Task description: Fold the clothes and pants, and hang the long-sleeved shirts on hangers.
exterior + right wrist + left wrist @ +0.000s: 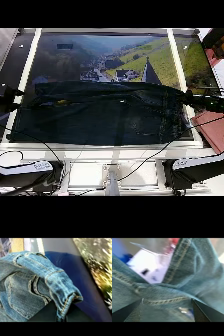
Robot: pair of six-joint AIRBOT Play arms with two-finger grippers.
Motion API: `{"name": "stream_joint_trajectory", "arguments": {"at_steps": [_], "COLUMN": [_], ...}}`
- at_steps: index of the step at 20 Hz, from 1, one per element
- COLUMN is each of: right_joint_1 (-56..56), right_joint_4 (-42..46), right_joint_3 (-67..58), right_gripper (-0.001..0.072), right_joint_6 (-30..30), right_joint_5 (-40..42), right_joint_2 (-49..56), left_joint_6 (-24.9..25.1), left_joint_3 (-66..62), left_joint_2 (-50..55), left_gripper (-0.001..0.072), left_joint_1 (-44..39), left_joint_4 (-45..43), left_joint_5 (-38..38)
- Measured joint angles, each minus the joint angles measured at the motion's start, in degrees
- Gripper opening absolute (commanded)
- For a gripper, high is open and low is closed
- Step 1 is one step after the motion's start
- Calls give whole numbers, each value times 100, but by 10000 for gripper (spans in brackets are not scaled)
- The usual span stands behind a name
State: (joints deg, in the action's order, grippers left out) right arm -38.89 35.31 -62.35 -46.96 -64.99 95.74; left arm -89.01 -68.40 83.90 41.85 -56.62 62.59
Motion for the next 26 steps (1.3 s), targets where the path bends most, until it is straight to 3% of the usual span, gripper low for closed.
{"name": "stream_joint_trajectory", "arguments": {"at_steps": [10, 12, 14, 17, 18, 19, 20, 23, 26], "right_joint_1": [0, 0, 0, 0, 0, 0, 0, 0, 0], "right_joint_4": [133, 151, 164, 168, 168, 168, 168, 170, 87], "right_joint_3": [0, 0, 0, 0, 0, 0, 0, 0, 0], "right_gripper": [41, 41, 40, 41, 41, 41, 40, 40, 41], "right_joint_6": [2, 2, 2, 2, 0, 0, 2, 2, 4], "right_joint_5": [114, 131, 157, 168, 168, 170, 170, 173, 173], "right_joint_2": [0, 0, 0, 0, 0, 0, 0, 0, 0], "left_joint_6": [-1327, -1495, -1609, -1711, -1711, -1722, -1731, -1615, -975], "left_joint_3": [0, 0, 0, -2, -2, -2, -2, -11, -249], "left_joint_2": [614, 706, 809, 994, 1060, 1126, 1180, 1276, 1307], "left_gripper": [707, 677, 572, 567, 480, 286, 43, 23, 21], "left_joint_1": [94, 68, 0, -160, -212, -256, -289, -330, -328], "left_joint_4": [538, 568, 584, 616, 636, 686, 750, 1185, 2063], "left_joint_5": [2, -2, 9, 52, 66, 66, 68, 35, -131]}}
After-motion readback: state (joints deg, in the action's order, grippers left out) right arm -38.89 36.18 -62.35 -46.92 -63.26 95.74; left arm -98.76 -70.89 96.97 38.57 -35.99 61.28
